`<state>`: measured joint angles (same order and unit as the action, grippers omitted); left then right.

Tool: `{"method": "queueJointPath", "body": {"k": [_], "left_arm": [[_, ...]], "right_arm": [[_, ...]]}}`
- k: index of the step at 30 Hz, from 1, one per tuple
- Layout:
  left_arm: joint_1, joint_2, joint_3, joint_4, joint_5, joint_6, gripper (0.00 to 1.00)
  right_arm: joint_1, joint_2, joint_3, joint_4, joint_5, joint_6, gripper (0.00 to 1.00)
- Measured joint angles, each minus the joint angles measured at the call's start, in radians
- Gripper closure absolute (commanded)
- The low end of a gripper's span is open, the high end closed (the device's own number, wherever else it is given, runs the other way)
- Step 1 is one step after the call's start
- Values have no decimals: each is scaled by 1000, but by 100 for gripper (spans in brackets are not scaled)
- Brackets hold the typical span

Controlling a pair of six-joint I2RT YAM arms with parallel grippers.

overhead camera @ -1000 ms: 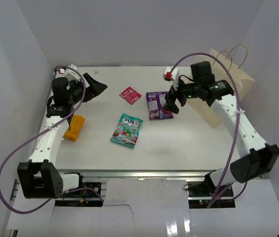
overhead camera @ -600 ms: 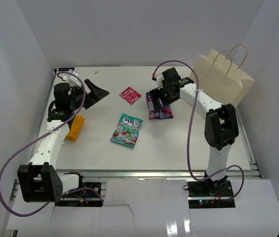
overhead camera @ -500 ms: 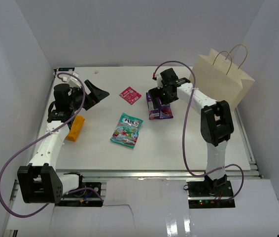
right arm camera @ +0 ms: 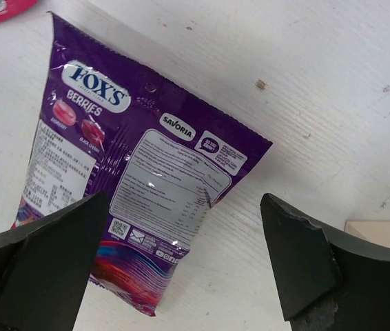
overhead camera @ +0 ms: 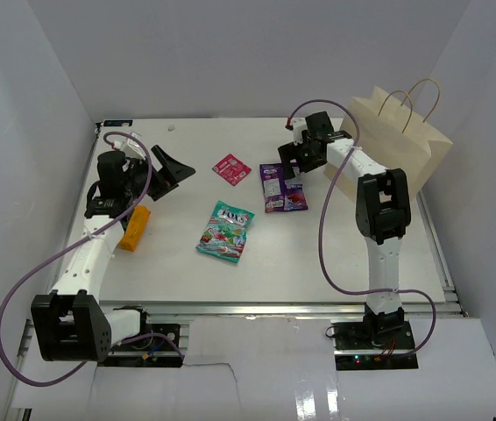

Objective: Place the snacks into the paper bag

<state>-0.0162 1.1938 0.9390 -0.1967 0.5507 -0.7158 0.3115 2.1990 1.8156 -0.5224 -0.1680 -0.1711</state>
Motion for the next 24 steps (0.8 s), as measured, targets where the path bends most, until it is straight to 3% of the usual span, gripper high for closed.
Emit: {"method": "queueJointPath", "body": {"k": [6, 14, 19, 24], "left_arm": [[-6, 48, 8, -8, 8, 0, 2], [-23, 95, 39, -14, 12, 0, 2], [-34, 96, 46, -13, 12, 0, 2], [-45, 97, 46, -14, 12, 0, 2]], "right_arm": [[-49, 13, 0, 3, -179, -51, 2], [-45, 56, -26, 19, -251, -53, 0], [-43, 62, -31, 35, -268, -49, 12], [-45, 63, -45, 56, -303, -39, 41]]}}
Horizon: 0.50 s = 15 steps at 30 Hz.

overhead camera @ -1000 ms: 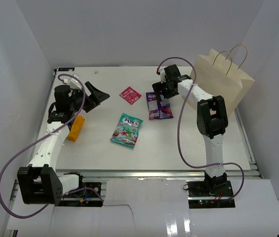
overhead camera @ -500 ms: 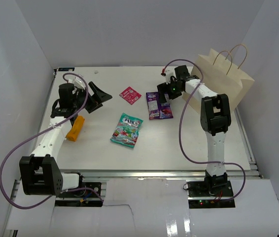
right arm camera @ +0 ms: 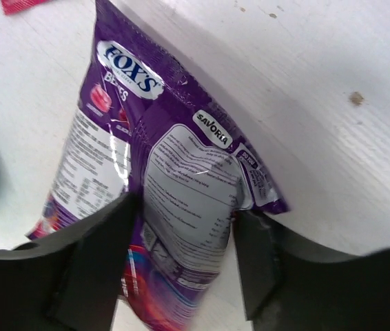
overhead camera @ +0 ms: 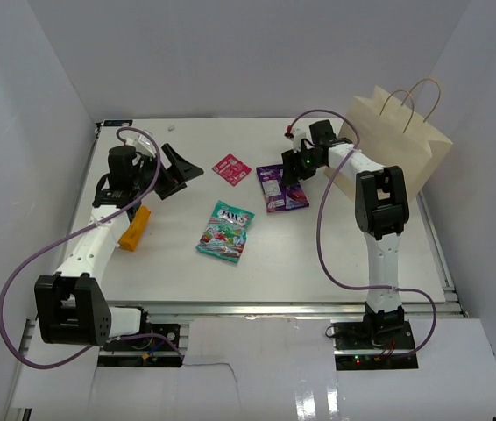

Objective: Place the snacks into the paper bag

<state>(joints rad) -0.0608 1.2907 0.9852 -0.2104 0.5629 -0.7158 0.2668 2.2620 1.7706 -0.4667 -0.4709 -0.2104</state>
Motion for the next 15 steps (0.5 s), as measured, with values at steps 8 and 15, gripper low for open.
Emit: {"method": "queueJointPath", "body": {"k": [8, 15], "left_arm": [[-7, 0, 0, 0, 0, 0, 2], [-9, 1, 0, 0, 0, 3, 2]], "right_arm": [[-3, -4, 0, 11, -115, 2, 83], [-7, -59, -21, 0, -179, -50, 92]]}}
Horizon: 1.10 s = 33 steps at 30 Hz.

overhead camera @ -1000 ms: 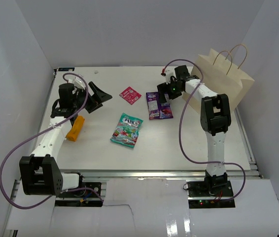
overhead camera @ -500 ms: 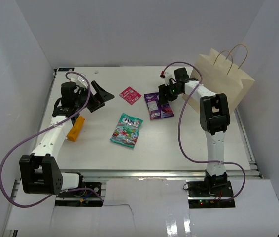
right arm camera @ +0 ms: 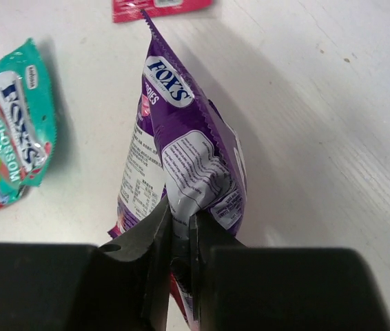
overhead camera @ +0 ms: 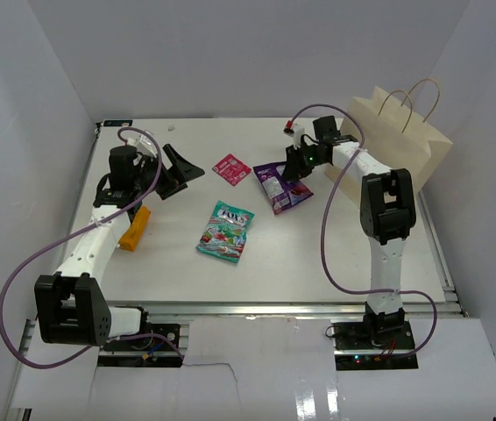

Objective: Place the snacks into the paper bag

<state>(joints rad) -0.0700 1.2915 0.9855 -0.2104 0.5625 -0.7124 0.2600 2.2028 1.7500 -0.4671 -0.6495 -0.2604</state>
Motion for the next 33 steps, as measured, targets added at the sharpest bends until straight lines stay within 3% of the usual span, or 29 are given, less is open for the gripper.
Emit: {"method": "queueJointPath", "body": {"k": [6, 15, 21, 28, 33], "left_arm": [[-4, 0, 0, 1, 0, 13, 2], [-6, 7, 0, 26, 5, 25, 2], [-16, 39, 0, 42, 10, 44, 2], [-33, 75, 0, 61, 25, 67, 2], [-49, 83, 0, 71, 30, 79, 2]], "right_arm": [[8, -177, -77, -29, -40, -100, 92], [48, -570, -74, -64, -45, -248, 92], [-1, -721, 44, -24, 155, -270, 92], [-259, -737, 274, 76, 372, -231, 92], [-282, -756, 300, 180, 505, -199, 92]]}}
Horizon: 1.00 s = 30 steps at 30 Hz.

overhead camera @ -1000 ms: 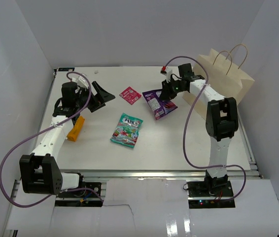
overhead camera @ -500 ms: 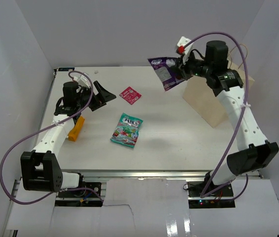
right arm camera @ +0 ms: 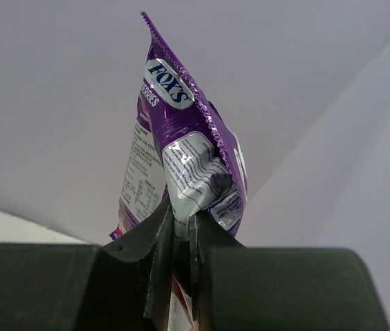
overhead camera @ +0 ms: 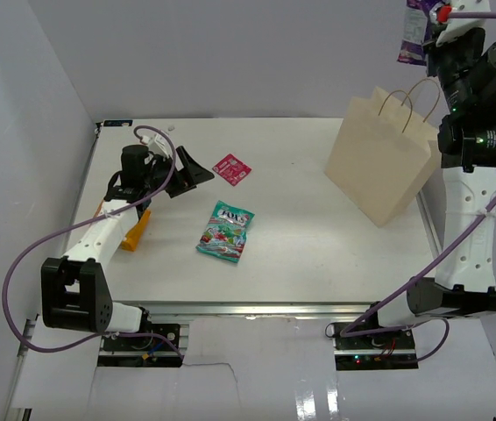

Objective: Place the snacks into the paper bag

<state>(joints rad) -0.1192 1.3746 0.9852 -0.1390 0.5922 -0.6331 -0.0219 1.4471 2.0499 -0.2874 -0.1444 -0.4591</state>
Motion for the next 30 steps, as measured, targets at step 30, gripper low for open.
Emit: {"method": "queueJointPath", "body": {"k": [30], "left_arm": [[-15, -28, -46, 20, 2, 16, 2]], "right_arm": [[-146, -32, -445, -17, -18, 137, 85]]}}
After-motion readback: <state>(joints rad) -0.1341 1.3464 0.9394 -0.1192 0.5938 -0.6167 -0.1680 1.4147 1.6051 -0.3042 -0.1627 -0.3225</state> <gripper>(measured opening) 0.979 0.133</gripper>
